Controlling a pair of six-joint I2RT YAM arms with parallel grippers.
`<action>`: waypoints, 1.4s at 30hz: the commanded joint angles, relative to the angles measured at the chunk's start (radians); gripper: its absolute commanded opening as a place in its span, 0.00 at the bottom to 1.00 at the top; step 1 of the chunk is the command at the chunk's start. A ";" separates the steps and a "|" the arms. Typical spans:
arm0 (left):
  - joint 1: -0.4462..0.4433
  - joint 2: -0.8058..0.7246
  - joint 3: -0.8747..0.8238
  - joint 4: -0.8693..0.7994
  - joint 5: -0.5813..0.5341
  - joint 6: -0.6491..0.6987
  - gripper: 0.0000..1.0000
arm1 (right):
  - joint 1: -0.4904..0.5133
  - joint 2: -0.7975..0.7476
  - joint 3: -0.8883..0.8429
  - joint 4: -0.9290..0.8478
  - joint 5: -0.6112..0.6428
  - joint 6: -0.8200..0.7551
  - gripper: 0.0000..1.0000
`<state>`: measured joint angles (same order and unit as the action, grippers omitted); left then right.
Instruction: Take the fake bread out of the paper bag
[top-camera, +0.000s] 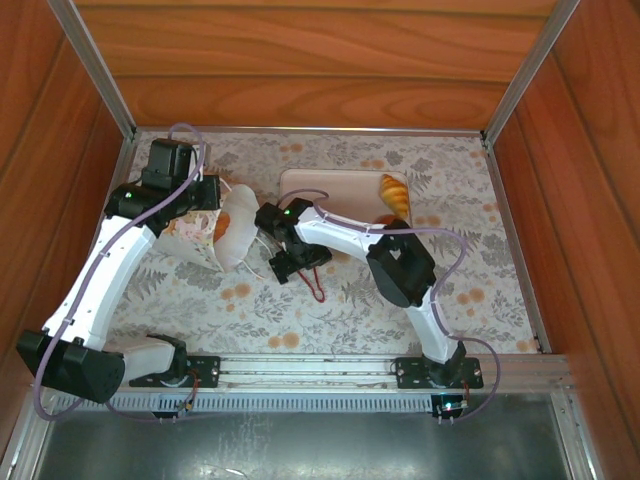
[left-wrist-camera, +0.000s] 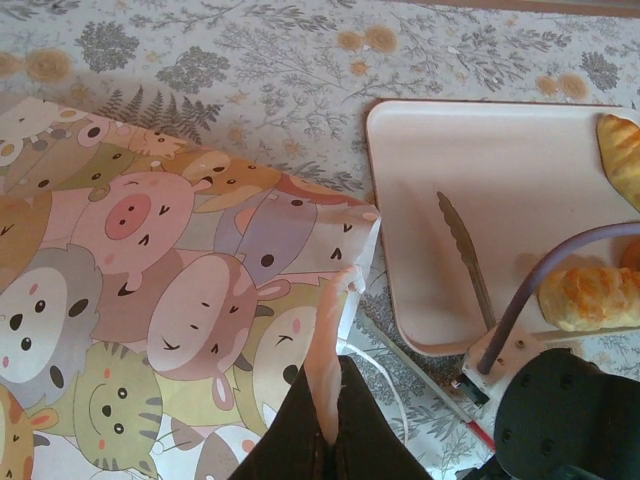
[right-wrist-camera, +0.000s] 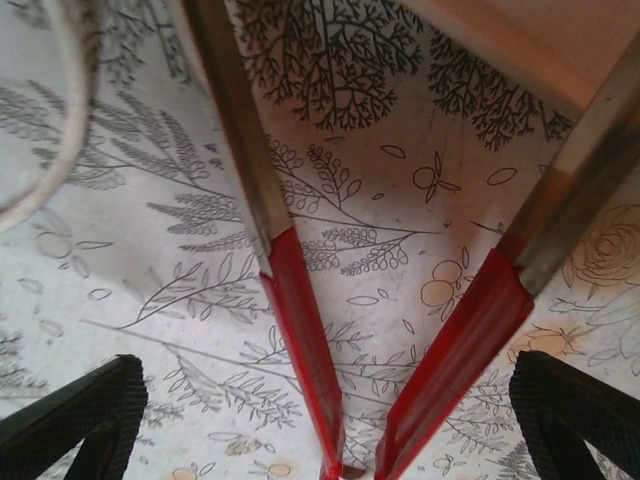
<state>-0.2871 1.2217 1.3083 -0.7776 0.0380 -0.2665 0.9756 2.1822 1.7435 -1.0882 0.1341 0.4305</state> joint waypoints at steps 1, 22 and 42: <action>0.013 -0.017 -0.009 0.012 -0.018 0.001 0.00 | -0.017 0.021 0.011 -0.011 -0.008 0.030 0.98; 0.014 0.000 0.000 0.015 -0.004 -0.005 0.00 | -0.043 0.021 -0.029 0.068 0.065 0.073 0.62; 0.014 -0.004 -0.007 0.016 0.002 -0.011 0.00 | -0.040 -0.297 -0.375 0.318 -0.016 0.289 0.44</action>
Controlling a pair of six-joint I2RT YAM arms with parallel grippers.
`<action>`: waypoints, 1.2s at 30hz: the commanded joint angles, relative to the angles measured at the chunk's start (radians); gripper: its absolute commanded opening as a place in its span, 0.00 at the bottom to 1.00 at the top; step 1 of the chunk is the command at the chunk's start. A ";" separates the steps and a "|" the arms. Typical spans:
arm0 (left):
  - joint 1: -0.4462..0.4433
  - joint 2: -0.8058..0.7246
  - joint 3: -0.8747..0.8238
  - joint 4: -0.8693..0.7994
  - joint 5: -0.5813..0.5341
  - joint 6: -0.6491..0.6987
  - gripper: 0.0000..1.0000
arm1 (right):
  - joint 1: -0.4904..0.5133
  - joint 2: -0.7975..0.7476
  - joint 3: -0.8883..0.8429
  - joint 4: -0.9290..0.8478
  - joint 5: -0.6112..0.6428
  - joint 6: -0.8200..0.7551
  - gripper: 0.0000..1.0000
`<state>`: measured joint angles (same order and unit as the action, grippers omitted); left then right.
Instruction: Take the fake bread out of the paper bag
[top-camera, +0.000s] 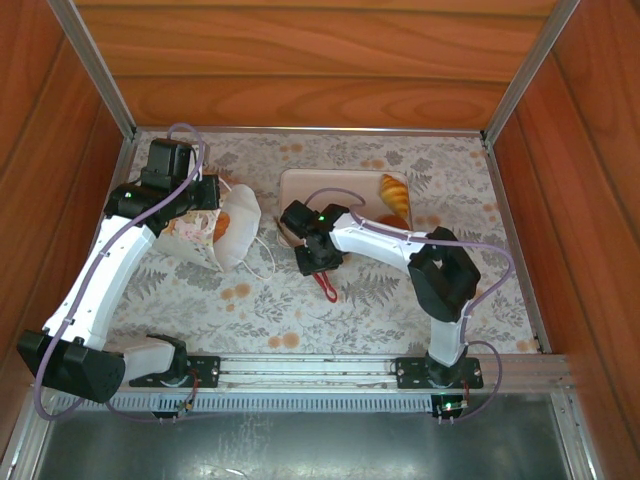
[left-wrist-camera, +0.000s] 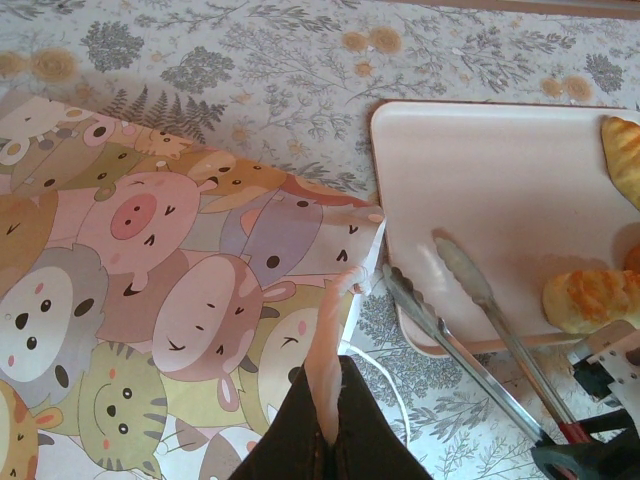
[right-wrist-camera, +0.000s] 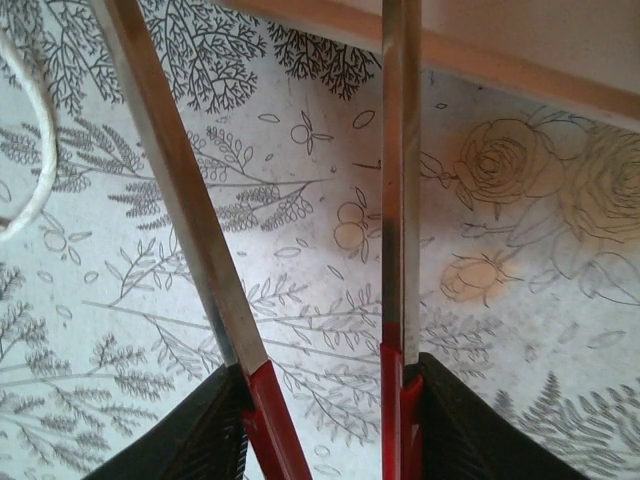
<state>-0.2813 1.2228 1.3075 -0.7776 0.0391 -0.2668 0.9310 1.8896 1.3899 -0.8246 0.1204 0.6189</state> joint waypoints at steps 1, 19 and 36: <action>0.009 -0.009 -0.008 0.015 -0.001 -0.009 0.00 | 0.004 0.001 -0.023 0.055 0.002 0.111 0.44; 0.008 -0.005 -0.018 0.021 0.003 -0.009 0.00 | 0.043 0.064 -0.095 0.034 0.043 0.040 0.51; 0.009 -0.014 -0.027 0.023 -0.004 -0.004 0.00 | 0.019 0.258 0.118 -0.165 0.018 0.067 0.70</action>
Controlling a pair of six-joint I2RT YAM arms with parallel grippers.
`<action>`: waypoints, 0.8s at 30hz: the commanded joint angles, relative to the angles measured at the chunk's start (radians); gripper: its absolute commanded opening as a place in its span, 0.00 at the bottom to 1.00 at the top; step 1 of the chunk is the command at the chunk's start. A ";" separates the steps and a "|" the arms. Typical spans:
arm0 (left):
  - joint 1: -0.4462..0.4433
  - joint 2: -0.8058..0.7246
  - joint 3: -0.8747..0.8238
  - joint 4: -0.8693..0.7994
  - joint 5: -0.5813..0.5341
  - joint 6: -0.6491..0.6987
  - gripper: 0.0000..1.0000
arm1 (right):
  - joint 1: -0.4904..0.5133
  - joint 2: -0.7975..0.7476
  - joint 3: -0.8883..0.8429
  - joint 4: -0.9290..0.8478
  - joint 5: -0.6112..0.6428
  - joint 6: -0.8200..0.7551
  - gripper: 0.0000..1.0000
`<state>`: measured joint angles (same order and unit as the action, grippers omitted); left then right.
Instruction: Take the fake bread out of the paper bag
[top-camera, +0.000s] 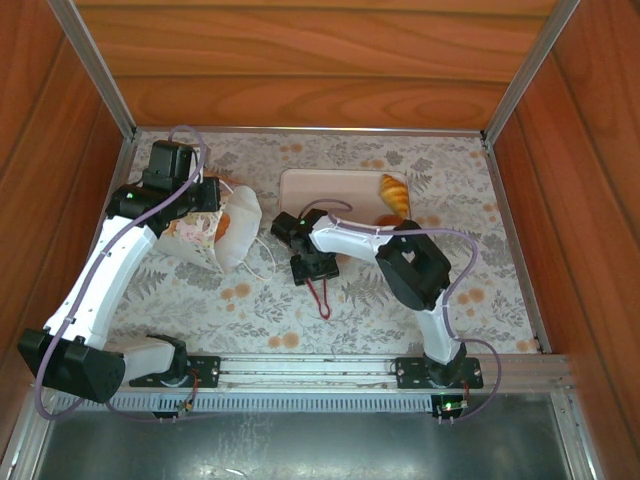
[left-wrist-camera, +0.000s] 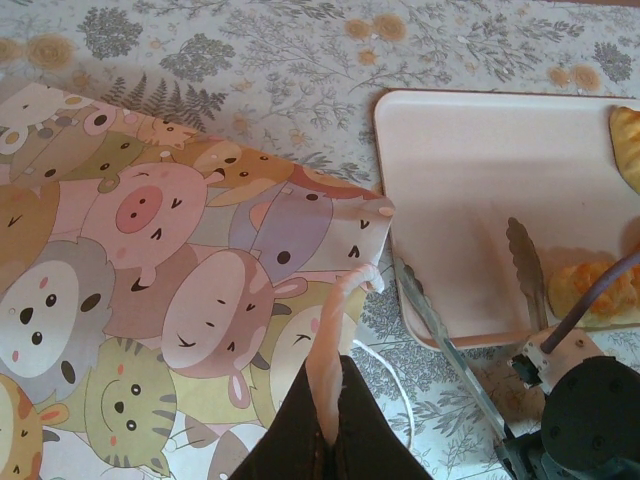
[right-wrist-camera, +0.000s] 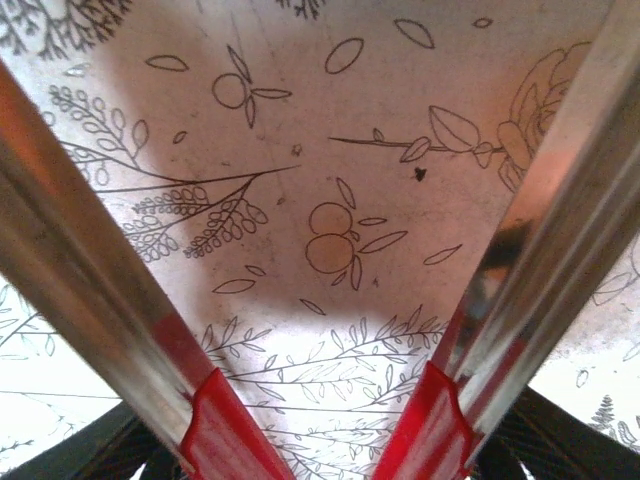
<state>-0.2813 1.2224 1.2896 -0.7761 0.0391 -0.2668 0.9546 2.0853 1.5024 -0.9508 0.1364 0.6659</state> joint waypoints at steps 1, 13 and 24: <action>0.008 -0.014 -0.009 0.021 -0.002 -0.005 0.00 | -0.004 0.069 0.007 -0.037 -0.005 0.019 0.71; 0.008 -0.011 -0.001 0.023 0.005 -0.009 0.00 | -0.019 0.109 -0.043 0.090 -0.040 -0.038 0.70; 0.009 -0.007 0.005 0.023 0.010 -0.015 0.00 | -0.066 0.193 0.032 0.021 -0.136 -0.098 0.70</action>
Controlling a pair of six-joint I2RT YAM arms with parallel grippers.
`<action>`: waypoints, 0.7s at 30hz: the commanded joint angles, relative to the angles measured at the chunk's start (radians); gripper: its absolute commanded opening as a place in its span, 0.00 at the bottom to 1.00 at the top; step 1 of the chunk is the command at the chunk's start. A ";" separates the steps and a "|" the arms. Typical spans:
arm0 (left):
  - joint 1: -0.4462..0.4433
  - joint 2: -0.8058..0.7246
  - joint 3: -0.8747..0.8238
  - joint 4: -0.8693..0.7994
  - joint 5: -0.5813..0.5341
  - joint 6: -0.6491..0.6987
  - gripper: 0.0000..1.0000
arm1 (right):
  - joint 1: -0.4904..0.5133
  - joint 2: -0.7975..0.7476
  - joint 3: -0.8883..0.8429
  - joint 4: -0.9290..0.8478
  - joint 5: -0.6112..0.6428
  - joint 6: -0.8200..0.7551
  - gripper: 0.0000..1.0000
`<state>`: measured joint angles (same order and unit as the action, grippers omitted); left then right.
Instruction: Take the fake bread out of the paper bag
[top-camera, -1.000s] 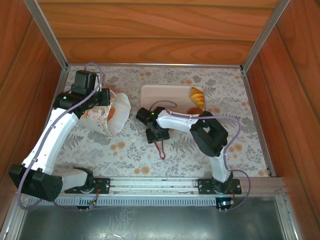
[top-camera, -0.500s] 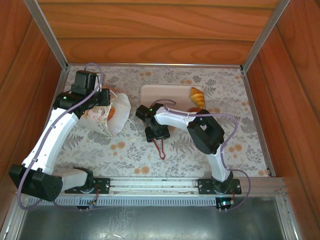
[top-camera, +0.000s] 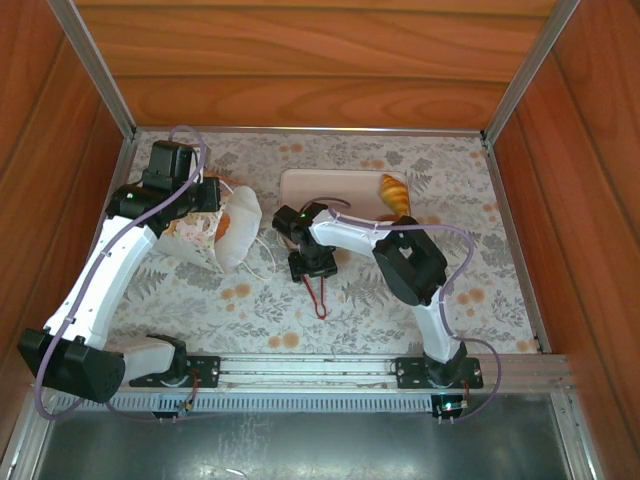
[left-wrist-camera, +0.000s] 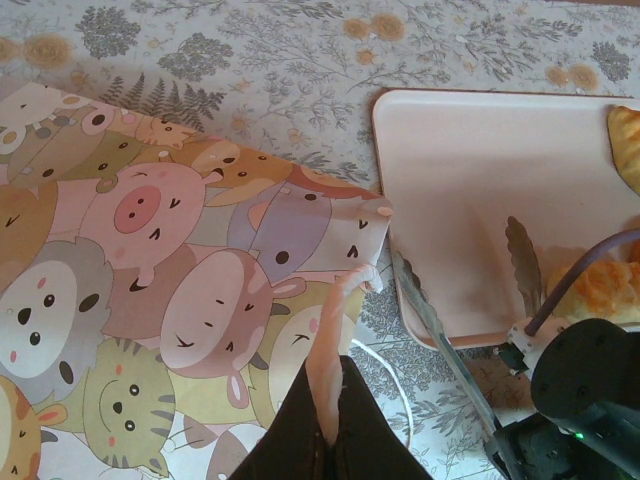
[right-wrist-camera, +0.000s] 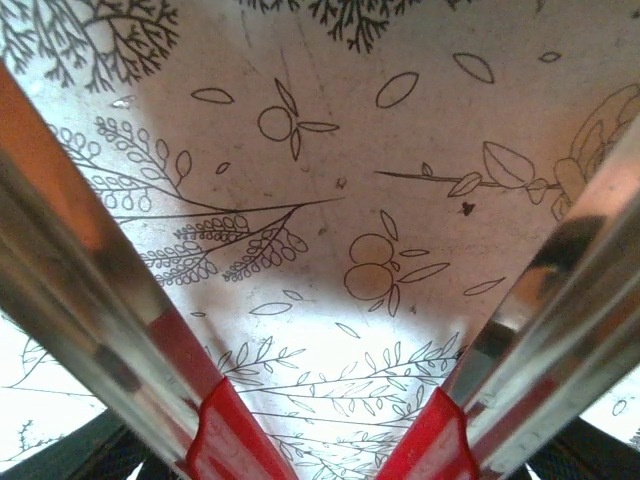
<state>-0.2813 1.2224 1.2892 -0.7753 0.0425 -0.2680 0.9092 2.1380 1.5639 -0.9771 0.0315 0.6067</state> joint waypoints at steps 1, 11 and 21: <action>0.008 -0.006 0.007 0.022 0.006 -0.014 0.00 | -0.022 0.146 -0.025 0.045 -0.035 -0.039 0.71; 0.008 -0.010 0.008 0.022 0.006 -0.014 0.00 | -0.024 0.126 0.027 0.040 -0.001 -0.049 0.54; 0.008 -0.023 0.005 0.022 -0.007 -0.010 0.00 | -0.020 -0.141 0.033 -0.073 -0.025 -0.089 0.51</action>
<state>-0.2813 1.2217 1.2888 -0.7700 0.0471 -0.2703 0.8894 2.1159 1.5929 -1.0248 0.0212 0.5472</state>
